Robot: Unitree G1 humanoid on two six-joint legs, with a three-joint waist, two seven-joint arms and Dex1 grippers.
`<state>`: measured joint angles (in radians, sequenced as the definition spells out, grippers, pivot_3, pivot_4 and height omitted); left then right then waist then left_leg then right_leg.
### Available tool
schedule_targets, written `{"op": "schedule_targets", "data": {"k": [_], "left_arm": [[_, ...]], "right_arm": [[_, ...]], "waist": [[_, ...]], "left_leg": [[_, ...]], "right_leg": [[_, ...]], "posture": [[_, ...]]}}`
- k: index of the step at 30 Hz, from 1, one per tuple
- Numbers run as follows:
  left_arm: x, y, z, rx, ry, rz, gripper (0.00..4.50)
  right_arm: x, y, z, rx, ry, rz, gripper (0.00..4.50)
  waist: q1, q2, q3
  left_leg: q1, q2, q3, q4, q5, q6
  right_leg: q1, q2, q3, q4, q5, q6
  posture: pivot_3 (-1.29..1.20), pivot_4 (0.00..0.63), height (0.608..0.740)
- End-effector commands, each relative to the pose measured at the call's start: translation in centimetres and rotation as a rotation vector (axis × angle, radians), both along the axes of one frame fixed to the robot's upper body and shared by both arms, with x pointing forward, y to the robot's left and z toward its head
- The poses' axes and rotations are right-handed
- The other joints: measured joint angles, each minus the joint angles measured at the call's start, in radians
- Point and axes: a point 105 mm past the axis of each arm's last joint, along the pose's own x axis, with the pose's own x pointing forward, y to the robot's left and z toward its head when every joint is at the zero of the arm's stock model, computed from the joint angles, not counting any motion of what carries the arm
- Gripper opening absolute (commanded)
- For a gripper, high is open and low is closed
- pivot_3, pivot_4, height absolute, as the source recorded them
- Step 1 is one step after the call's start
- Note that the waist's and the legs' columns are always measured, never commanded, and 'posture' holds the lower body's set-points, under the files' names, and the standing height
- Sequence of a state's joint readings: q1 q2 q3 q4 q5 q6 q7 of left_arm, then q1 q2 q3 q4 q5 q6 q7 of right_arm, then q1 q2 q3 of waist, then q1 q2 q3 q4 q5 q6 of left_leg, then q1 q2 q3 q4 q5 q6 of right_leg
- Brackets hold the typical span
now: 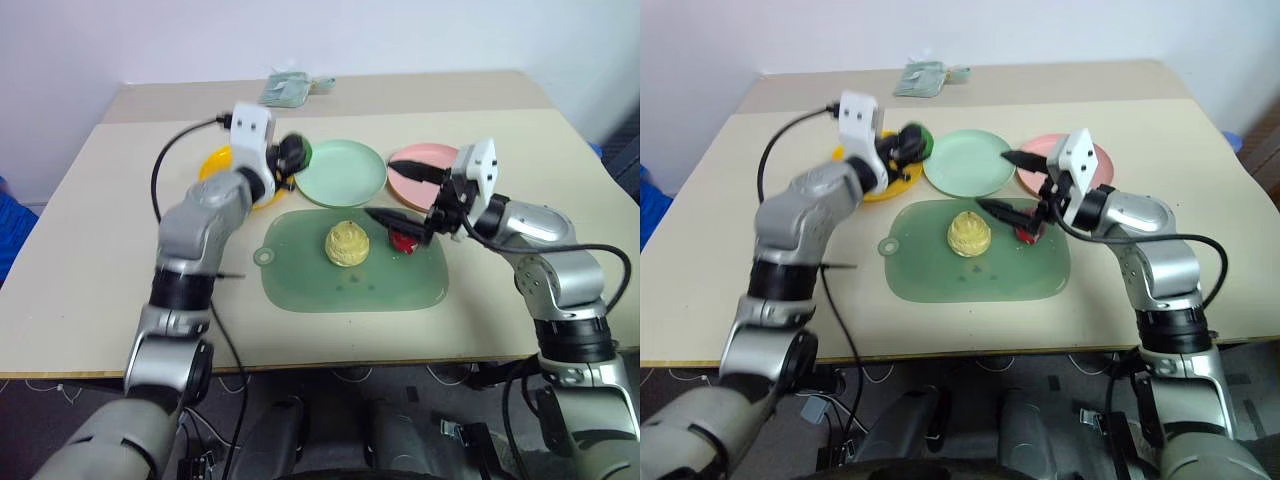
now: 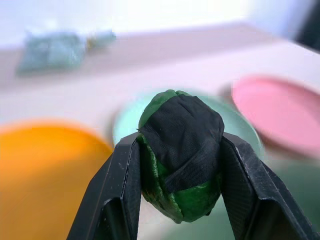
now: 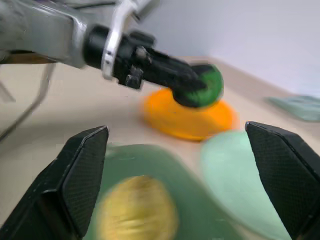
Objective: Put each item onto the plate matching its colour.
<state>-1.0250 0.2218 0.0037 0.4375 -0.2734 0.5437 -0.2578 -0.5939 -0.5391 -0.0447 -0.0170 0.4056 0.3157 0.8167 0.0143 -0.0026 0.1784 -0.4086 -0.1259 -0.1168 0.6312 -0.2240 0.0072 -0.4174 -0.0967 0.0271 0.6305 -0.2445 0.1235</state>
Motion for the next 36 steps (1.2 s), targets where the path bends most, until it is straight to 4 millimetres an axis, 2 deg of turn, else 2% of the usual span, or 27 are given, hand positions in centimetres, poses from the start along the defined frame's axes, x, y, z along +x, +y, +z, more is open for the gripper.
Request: {"op": "schedule_targets", "data": {"k": [1, 6, 17, 20, 23, 25, 32, 34, 36], "left_arm": [[2.2, -0.7, -1.0, 0.050, -0.021, 0.023, 1.97], [3.4, -1.6, -2.8, 0.102, 0.003, 0.055, 1.97], [3.6, -2.7, -3.8, 0.090, 0.033, 0.089, 1.97], [3.5, -3.2, -4.5, 0.088, 0.059, 0.083, 2.89], [3.4, -3.6, -4.8, 0.084, 0.067, 0.075, 4.45], [3.3, -4.0, -4.4, 0.068, 0.059, 0.064, 4.45], [2.8, -4.5, -0.7, -0.038, -0.050, -0.084, 4.45], [2.0, -4.0, 0.3, -0.061, -0.105, -0.169, 4.45], [0.1, -3.6, 1.1, -0.104, -0.140, -0.301, 4.45]], "right_arm": [[1.5, -0.7, 1.5, 0.043, -0.078, -0.124, 4.50], [2.9, -0.8, 1.3, 0.077, -0.082, -0.233, 4.50], [3.9, -1.2, 0.8, 0.127, -0.012, -0.386, 4.50], [3.7, -1.3, 0.8, 0.131, -0.006, -0.395, 4.50], [3.6, -1.3, 1.0, 0.134, -0.008, -0.401, 4.50], [3.6, -1.5, 1.0, 0.133, -0.007, -0.406, 4.50], [2.9, -2.3, 0.5, 0.119, 0.004, -0.409, 4.50], [2.5, -2.5, 0.2, 0.112, 0.010, -0.399, 4.50], [2.1, -2.7, -0.1, 0.103, 0.020, -0.392, 4.50]], "waist": [[-0.001, 0.000, 0.000], [-0.010, -0.001, 0.000], [-0.009, -0.001, 0.000], [-0.009, -0.001, 0.000], [-0.011, -0.001, 0.000], [-0.011, -0.001, 0.000], [-0.014, -0.001, 0.000], [-0.022, 0.000, 0.000], [-0.030, 0.000, 0.000]], "left_leg": [[0.000, 0.000, 0.000, -0.001, 0.000, 0.000], [-0.005, 0.000, 0.005, -0.001, 0.000, 0.000], [-0.010, 0.000, 0.005, 0.002, 0.000, 0.000], [-0.010, 0.000, 0.004, 0.002, 0.000, 0.000], [-0.010, 0.000, 0.005, 0.002, 0.000, 0.000], [-0.010, 0.000, 0.005, 0.002, 0.000, 0.000], [-0.010, 0.000, 0.005, 0.002, 0.000, 0.000], [-0.010, 0.000, 0.005, 0.002, 0.000, 0.000], [-0.010, 0.000, 0.004, 0.002, 0.000, 0.000]], "right_leg": [[-0.001, 0.000, 0.000, -0.001, 0.000, 0.000], [-0.010, -0.001, 0.000, 0.002, 0.000, 0.001], [-0.013, -0.001, 0.000, 0.004, 0.002, 0.002], [-0.013, -0.001, 0.000, 0.004, 0.002, 0.003], [-0.013, -0.001, 0.000, 0.004, 0.002, 0.003], [-0.013, -0.001, 0.000, 0.005, 0.002, 0.003], [-0.013, -0.001, 0.000, 0.005, 0.002, 0.003], [-0.013, -0.001, 0.000, 0.005, 0.002, 0.003], [-0.013, -0.001, 0.000, 0.006, 0.002, 0.002]], "posture": [[0.00, 0.150, 0.740], [0.00, 0.150, 0.740], [0.00, 0.150, 0.740], [0.00, 0.150, 0.740], [0.00, 0.150, 0.740], [0.00, 0.150, 0.740], [0.00, 0.150, 0.740], [0.00, 0.150, 0.740], [0.00, 0.150, 0.740]]}}
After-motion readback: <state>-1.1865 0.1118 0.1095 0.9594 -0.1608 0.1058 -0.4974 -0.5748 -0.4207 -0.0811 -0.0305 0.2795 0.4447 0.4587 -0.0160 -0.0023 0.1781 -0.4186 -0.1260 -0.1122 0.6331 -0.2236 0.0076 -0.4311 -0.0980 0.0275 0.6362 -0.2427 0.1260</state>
